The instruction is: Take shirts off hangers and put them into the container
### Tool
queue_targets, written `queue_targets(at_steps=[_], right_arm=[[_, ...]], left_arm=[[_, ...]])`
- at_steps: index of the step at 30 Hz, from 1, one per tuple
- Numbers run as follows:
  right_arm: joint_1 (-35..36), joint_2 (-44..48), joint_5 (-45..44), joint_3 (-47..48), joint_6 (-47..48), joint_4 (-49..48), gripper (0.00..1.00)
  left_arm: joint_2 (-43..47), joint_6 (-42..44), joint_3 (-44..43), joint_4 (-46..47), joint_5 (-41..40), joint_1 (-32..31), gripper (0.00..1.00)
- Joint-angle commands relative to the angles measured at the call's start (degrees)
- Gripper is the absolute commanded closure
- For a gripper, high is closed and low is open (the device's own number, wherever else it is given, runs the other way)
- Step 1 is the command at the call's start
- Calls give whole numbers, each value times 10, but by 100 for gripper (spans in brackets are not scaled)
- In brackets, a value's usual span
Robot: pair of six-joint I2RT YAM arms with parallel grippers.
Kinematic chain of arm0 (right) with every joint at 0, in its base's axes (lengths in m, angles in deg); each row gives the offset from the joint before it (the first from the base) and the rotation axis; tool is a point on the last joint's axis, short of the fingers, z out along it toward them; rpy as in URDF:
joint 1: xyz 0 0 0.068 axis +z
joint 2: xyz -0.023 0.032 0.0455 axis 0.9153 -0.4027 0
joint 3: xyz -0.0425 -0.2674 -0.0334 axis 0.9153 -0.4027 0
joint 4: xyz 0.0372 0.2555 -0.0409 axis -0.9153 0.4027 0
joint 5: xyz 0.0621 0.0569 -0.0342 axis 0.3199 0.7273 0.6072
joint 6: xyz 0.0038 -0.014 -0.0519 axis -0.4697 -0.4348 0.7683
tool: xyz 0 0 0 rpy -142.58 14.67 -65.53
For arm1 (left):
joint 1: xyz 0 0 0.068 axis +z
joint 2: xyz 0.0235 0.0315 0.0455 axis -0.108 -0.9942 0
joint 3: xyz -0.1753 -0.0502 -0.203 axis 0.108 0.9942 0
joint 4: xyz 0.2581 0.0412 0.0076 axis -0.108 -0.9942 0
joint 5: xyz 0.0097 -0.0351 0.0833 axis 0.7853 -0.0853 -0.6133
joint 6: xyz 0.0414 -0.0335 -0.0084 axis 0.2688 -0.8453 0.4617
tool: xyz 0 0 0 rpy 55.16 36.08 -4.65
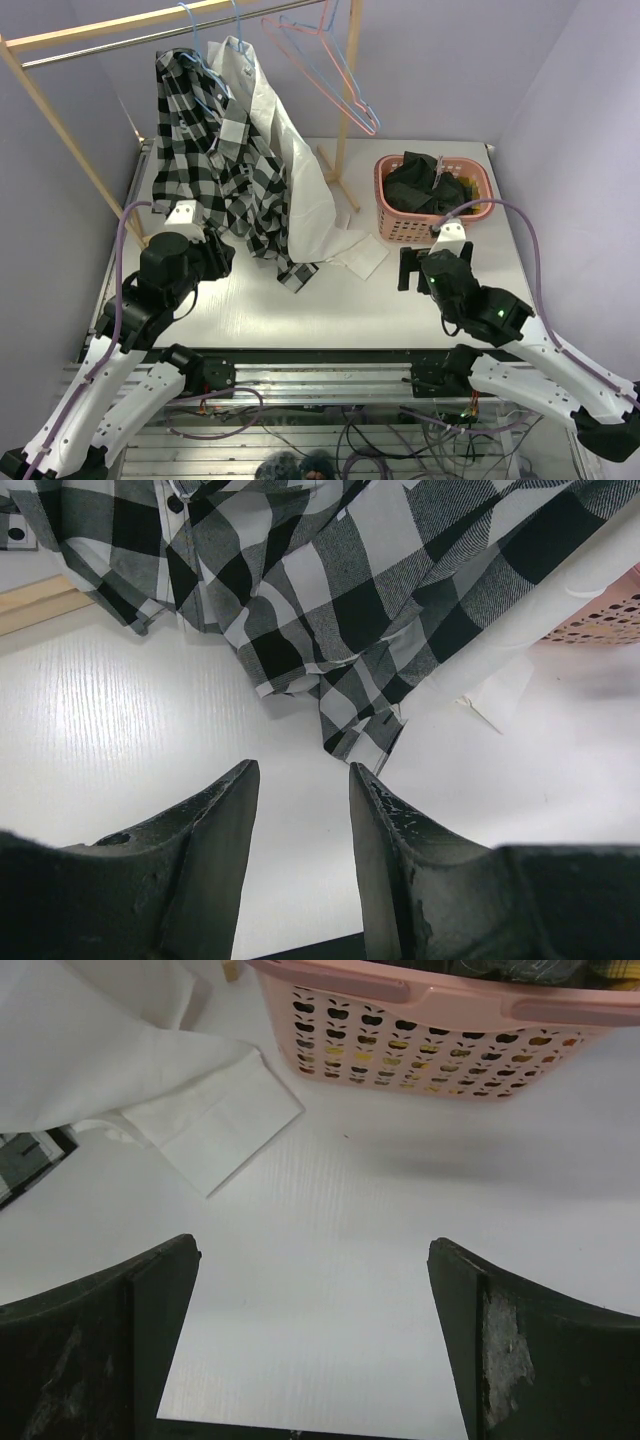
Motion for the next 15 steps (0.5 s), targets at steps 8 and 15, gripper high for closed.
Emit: queue_targets(at_steps=[8, 15], right_arm=[[0, 81, 42, -6, 30, -38, 0], [0, 104, 63, -16, 42, -57, 36]], left_arm=[[8, -2, -5, -3, -8, -5, 47], [5, -3, -5, -4, -8, -5, 48]])
